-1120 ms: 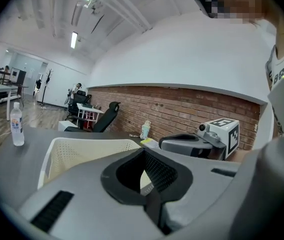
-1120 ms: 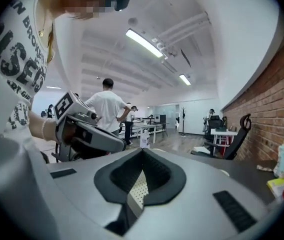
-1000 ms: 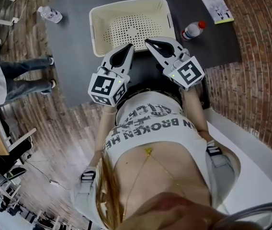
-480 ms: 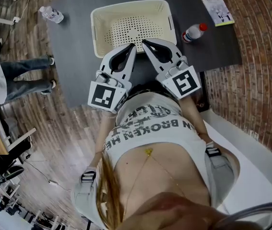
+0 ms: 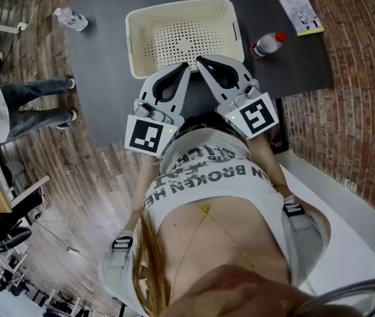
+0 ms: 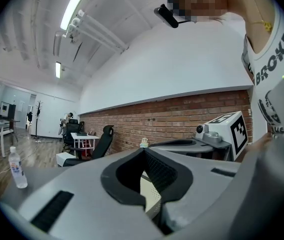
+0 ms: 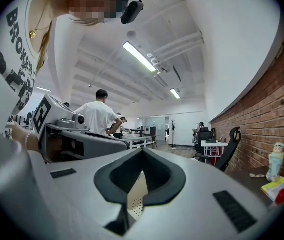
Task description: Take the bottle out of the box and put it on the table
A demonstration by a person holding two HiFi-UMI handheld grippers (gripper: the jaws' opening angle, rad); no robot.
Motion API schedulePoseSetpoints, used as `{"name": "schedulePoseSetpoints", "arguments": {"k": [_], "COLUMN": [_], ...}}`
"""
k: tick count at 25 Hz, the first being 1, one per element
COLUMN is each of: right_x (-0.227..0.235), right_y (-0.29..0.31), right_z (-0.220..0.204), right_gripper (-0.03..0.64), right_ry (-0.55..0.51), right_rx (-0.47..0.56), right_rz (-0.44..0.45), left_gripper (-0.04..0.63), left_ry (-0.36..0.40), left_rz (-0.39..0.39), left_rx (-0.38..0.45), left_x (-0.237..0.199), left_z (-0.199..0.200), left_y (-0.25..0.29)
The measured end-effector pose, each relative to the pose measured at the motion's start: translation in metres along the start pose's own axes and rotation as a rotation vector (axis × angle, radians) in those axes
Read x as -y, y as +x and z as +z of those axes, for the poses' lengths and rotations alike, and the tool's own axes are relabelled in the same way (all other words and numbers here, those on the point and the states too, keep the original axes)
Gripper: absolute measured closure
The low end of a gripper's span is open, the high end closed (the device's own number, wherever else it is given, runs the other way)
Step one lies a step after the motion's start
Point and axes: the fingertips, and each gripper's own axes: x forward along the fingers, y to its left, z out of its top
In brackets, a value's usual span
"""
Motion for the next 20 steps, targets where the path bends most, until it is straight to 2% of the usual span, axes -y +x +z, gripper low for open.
{"name": "schedulePoseSetpoints", "arguments": {"k": [20], "right_x": [-0.001], "right_y": [-0.001], "right_z": [-0.0058], "right_gripper": [0.609], "right_ry": [0.009], "right_rx": [-0.032], "right_rz": [0.024], "left_gripper": [0.595], "left_ry": [-0.021], "left_rz": [-0.004], "left_rx": [-0.04], "left_x": [-0.0004], "left_z": [-0.0092], "left_y": [0.0003]}}
